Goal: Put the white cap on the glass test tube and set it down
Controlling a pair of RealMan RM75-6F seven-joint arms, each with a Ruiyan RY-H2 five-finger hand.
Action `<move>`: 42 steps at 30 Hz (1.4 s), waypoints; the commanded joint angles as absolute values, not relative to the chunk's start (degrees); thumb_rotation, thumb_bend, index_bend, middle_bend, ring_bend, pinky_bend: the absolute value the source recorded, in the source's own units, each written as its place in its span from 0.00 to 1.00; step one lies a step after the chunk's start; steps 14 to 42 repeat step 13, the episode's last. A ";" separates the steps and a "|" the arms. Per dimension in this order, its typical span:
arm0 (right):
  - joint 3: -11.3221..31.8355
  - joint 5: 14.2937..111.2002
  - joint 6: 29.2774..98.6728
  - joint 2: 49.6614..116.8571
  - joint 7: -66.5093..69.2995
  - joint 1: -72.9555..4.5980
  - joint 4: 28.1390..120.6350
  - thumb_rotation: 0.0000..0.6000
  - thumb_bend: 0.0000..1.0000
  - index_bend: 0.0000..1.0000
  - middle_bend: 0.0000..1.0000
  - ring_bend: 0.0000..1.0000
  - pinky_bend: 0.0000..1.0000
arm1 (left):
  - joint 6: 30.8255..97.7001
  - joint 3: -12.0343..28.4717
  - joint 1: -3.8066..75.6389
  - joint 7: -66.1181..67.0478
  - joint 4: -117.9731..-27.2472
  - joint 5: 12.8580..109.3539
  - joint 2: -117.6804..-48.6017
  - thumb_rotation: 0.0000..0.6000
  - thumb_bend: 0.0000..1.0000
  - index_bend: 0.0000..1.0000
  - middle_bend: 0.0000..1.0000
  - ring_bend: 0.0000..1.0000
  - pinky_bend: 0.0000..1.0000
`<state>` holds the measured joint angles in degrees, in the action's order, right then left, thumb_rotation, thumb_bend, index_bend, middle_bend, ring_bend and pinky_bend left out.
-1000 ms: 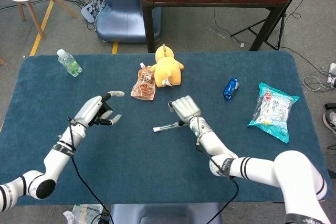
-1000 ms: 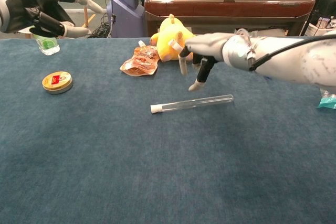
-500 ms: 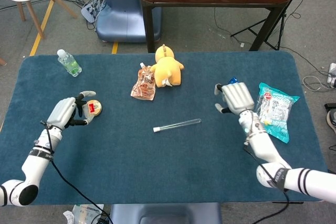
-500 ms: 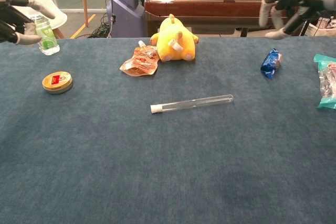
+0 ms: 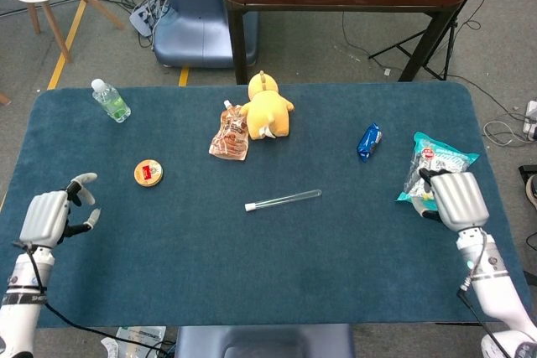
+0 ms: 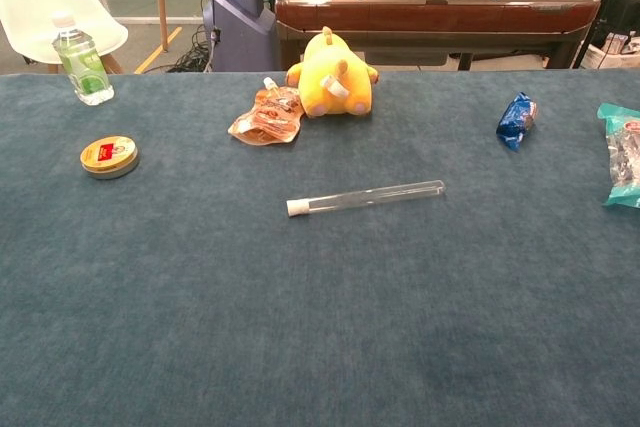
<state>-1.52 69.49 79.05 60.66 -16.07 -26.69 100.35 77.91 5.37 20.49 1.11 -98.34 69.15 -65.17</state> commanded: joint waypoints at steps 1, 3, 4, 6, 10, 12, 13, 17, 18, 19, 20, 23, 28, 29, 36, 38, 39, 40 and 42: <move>-3.25 72.72 82.17 60.27 -15.12 -23.15 101.21 1.00 0.31 0.47 0.60 0.58 0.70 | 81.69 3.00 17.08 3.87 -100.93 71.61 -65.24 1.00 0.32 0.24 0.49 0.48 0.52; -3.63 73.71 83.03 60.42 -14.80 -21.76 101.47 1.00 0.31 0.48 0.60 0.58 0.70 | 83.12 2.20 15.86 5.18 -101.75 72.61 -65.44 1.00 0.32 0.24 0.49 0.48 0.52; -3.87 74.22 83.27 60.50 -14.72 -21.01 101.59 1.00 0.31 0.48 0.61 0.59 0.70 | 83.94 1.72 15.15 6.12 -102.19 73.29 -65.62 1.00 0.32 0.24 0.49 0.48 0.52; -4.10 75.25 83.69 60.83 -14.78 -19.92 101.51 1.00 0.31 0.49 0.61 0.59 0.70 | 85.09 1.10 14.10 7.51 -102.94 74.31 -66.00 1.00 0.32 0.24 0.49 0.47 0.51; -4.08 77.04 84.24 61.47 -14.74 -18.39 101.32 1.00 0.31 0.49 0.62 0.59 0.70 | 86.78 0.62 12.49 9.03 -104.04 75.56 -66.79 1.00 0.32 0.24 0.49 0.48 0.50; -3.80 77.34 84.05 61.70 -14.74 -17.87 101.12 1.00 0.31 0.50 0.62 0.59 0.70 | 87.14 0.60 11.90 9.65 -104.47 75.77 -67.07 1.00 0.32 0.24 0.49 0.47 0.50; -3.70 77.47 83.86 61.75 -14.69 -17.71 100.99 1.00 0.31 0.50 0.62 0.59 0.70 | 87.20 0.60 11.69 9.87 -104.61 75.81 -67.18 1.00 0.32 0.24 0.49 0.48 0.50; -3.70 77.47 83.86 61.75 -14.69 -17.71 100.99 1.00 0.31 0.50 0.62 0.59 0.70 | 87.20 0.60 11.69 9.87 -104.61 75.81 -67.18 1.00 0.32 0.24 0.49 0.48 0.50; -3.70 77.47 83.86 61.75 -14.69 -17.71 100.99 1.00 0.31 0.50 0.62 0.59 0.70 | 87.20 0.60 11.69 9.87 -104.61 75.81 -67.18 1.00 0.32 0.24 0.49 0.48 0.50; -3.70 77.47 83.86 61.75 -14.69 -17.71 100.99 1.00 0.31 0.50 0.62 0.59 0.70 | 87.20 0.60 11.69 9.87 -104.61 75.81 -67.18 1.00 0.32 0.24 0.49 0.48 0.50; -3.70 77.47 83.86 61.75 -14.69 -17.71 100.99 1.00 0.31 0.50 0.62 0.59 0.70 | 87.20 0.60 11.69 9.87 -104.61 75.81 -67.18 1.00 0.32 0.24 0.49 0.48 0.50; -3.70 77.47 83.86 61.75 -14.69 -17.71 100.99 1.00 0.31 0.50 0.62 0.59 0.70 | 87.20 0.60 11.69 9.87 -104.61 75.81 -67.18 1.00 0.32 0.24 0.49 0.48 0.50; -3.70 77.47 83.86 61.75 -14.69 -17.71 100.99 1.00 0.31 0.50 0.62 0.59 0.70 | 87.20 0.60 11.69 9.87 -104.61 75.81 -67.18 1.00 0.32 0.24 0.49 0.48 0.50; -3.70 77.47 83.86 61.75 -14.69 -17.71 100.99 1.00 0.31 0.50 0.62 0.59 0.70 | 87.20 0.60 11.69 9.87 -104.61 75.81 -67.18 1.00 0.32 0.24 0.49 0.48 0.50; -3.70 77.47 83.86 61.75 -14.69 -17.71 100.99 1.00 0.31 0.50 0.62 0.59 0.70 | 87.20 0.60 11.69 9.87 -104.61 75.81 -67.18 1.00 0.32 0.24 0.49 0.48 0.50; -3.70 77.47 83.86 61.75 -14.69 -17.71 100.99 1.00 0.31 0.50 0.62 0.59 0.70 | 87.20 0.60 11.69 9.87 -104.61 75.81 -67.18 1.00 0.32 0.24 0.49 0.48 0.50; -3.70 77.47 83.86 61.75 -14.69 -17.71 100.99 1.00 0.31 0.50 0.62 0.59 0.70 | 87.20 0.60 11.69 9.87 -104.61 75.81 -67.18 1.00 0.32 0.24 0.49 0.48 0.50; -3.70 77.47 83.86 61.75 -14.69 -17.71 100.99 1.00 0.31 0.50 0.62 0.59 0.70 | 87.20 0.60 11.69 9.87 -104.61 75.81 -67.18 1.00 0.32 0.24 0.49 0.48 0.50; -3.70 77.47 83.86 61.75 -14.69 -17.71 100.99 1.00 0.31 0.50 0.62 0.59 0.70 | 87.20 0.60 11.69 9.87 -104.61 75.81 -67.18 1.00 0.32 0.24 0.49 0.48 0.50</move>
